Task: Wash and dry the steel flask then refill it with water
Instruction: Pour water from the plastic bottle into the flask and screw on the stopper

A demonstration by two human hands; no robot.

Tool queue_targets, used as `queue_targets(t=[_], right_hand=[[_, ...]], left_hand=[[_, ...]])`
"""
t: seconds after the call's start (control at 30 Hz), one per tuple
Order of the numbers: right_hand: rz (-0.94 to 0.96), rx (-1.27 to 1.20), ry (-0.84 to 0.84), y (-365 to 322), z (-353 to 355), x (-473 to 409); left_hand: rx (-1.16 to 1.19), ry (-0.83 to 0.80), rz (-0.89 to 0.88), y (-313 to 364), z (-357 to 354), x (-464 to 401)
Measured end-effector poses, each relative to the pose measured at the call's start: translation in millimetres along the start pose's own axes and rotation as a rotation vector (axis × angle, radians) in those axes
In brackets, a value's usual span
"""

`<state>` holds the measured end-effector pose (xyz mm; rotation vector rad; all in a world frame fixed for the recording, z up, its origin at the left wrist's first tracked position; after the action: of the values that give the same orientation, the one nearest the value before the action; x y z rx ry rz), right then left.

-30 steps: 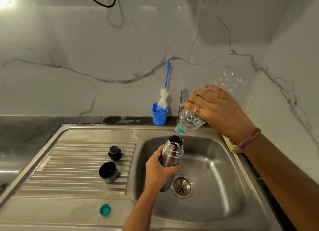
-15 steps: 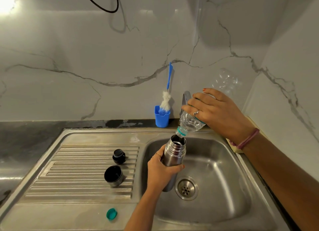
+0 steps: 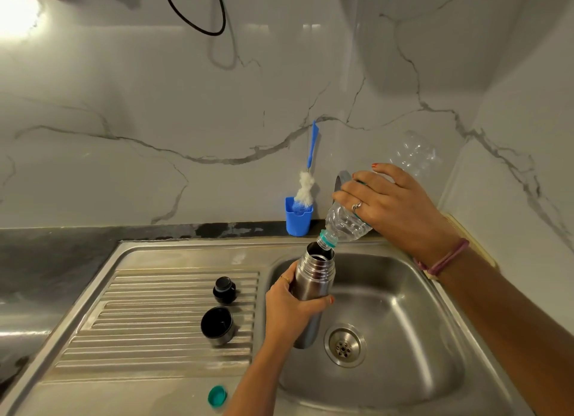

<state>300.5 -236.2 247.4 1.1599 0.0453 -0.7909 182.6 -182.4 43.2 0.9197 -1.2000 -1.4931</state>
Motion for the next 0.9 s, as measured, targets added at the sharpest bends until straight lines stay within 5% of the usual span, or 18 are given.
queue_targets(t=[0.47,0.7,0.9], right_hand=[[-0.445,-0.215,-0.086,12.3,-23.9,-2.1],[-0.785,-0.614,-0.322,5.8,-62.2,-6.0],[-0.945,-0.872,-0.198,-26.9,-73.4,-9.0]], left_hand=[[0.018,0.014,0.003,29.9,56.0,-13.3],[0.032,0.075,-0.029,47.0,102.7,-21.8],[0.061,0.163,-0.034,58.2,159.7,-28.5]])
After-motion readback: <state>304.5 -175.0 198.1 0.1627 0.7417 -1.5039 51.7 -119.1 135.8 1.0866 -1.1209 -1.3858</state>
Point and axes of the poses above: each hand's wrist, its own x-axis away from the middle knuckle, its own z-axis out of the back of the hand, y = z × x, the point moved 10 cm from there along -x, towards the middle knuckle, and after that the axes turned 9 degrees about z, right-handed, at the moved point
